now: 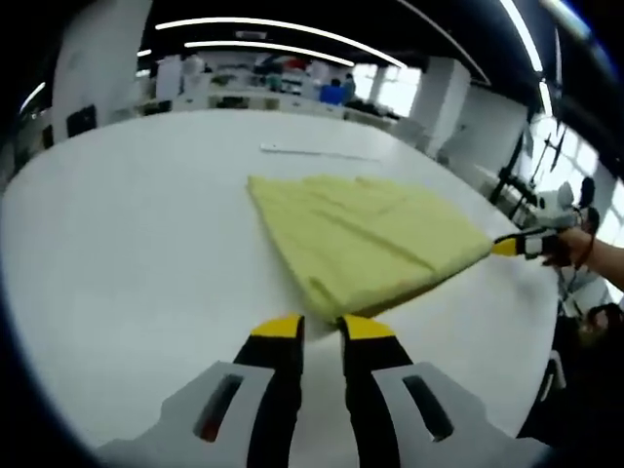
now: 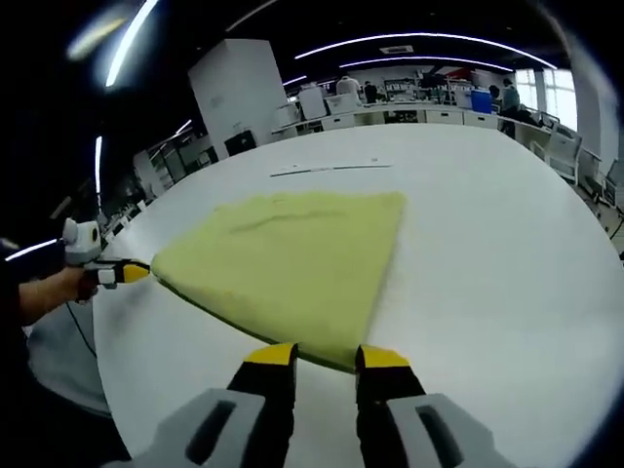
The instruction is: Fold the garment on the visible template until the final outline fits inside the template.
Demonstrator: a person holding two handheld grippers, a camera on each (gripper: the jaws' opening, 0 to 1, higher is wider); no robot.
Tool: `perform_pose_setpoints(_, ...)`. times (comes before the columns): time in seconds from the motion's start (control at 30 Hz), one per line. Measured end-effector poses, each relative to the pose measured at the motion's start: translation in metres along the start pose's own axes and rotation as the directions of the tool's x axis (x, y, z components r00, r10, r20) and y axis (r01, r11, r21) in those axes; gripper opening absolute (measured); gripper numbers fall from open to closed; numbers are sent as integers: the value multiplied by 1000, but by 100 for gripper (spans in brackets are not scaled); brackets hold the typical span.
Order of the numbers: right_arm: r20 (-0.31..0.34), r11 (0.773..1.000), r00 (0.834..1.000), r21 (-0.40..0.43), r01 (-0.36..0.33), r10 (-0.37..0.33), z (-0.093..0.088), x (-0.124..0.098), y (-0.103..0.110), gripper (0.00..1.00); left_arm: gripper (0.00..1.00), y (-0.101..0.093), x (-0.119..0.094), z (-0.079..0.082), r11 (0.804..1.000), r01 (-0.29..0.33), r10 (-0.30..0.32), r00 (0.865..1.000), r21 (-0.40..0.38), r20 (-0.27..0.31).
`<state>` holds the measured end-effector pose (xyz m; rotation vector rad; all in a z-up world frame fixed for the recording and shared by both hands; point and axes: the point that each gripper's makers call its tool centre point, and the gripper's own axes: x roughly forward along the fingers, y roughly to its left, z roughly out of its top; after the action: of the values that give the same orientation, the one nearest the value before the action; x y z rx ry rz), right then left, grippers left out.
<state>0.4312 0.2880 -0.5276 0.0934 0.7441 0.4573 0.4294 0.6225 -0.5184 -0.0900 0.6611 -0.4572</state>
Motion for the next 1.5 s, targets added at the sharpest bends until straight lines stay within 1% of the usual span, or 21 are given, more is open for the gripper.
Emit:
perform_pose_setpoints(0.13,8,1000,1000,8,6,-6,0,0,-1,18,8,-5,2,1,999,-6,6,1000,-34,12)
perform_pose_setpoints(0.4,17,1000,1000,17,14,-14,1,1,-2,17,5,-3,7,-1,996,-42,43,999,-78,14)
perform_pose_setpoints(0.5,22,1000,1000,18,22,-22,1,1,-3,14,2,-2,9,-2,995,-56,57,998,-80,12)
perform_pose_setpoints(0.63,24,999,999,20,35,-36,1,2,-7,5,0,-1,7,-3,996,-61,62,998,-69,9)
perform_pose_setpoints(0.77,23,999,999,23,41,-42,0,2,-10,1,0,1,5,-3,998,-53,53,999,-42,5)
perform_pose_setpoints(0.83,20,999,999,22,45,-45,0,1,-11,0,0,3,3,-3,998,-54,53,999,-13,-5)
perform_pose_setpoints(0.93,19,999,999,20,50,-50,1,-1,-13,0,0,9,-2,-3,993,-64,67,997,95,-27)
perform_pose_setpoints(1.0,20,999,999,22,46,-46,1,-1,-13,0,0,7,-2,-2,992,-49,53,998,112,-34)
perform_pose_setpoints(1.07,17,999,999,15,47,-48,1,-1,-13,0,0,8,-3,-2,985,-52,60,997,165,-45)
perform_pose_setpoints(1.1,17,999,999,13,48,-48,1,-1,-13,0,0,9,-3,-2,976,-63,76,995,208,-57)
perform_pose_setpoints(1.13,17,999,999,13,49,-49,1,-1,-13,0,0,9,-3,-2,973,-62,77,995,223,-61)
perform_pose_setpoints(1.27,13,999,999,9,51,-51,0,-2,-13,0,0,10,-3,-4,966,-70,90,993,250,-72)
perform_pose_setpoints(1.33,13,998,998,7,55,-55,0,-2,-14,0,0,14,-4,-8,970,-77,98,992,229,-83)
perform_pose_setpoints(1.43,11,998,998,9,59,-59,-1,-3,-14,0,0,17,-5,-12,972,-80,102,991,219,-90)
perform_pose_setpoints(1.47,10,998,998,9,61,-61,-1,-3,-15,0,0,27,-10,-12,961,-127,156,983,246,-99)
perform_pose_setpoints(1.5,6,996,996,-1,84,-84,-2,-5,-19,0,0,36,-15,-17,945,-151,195,972,288,-130)
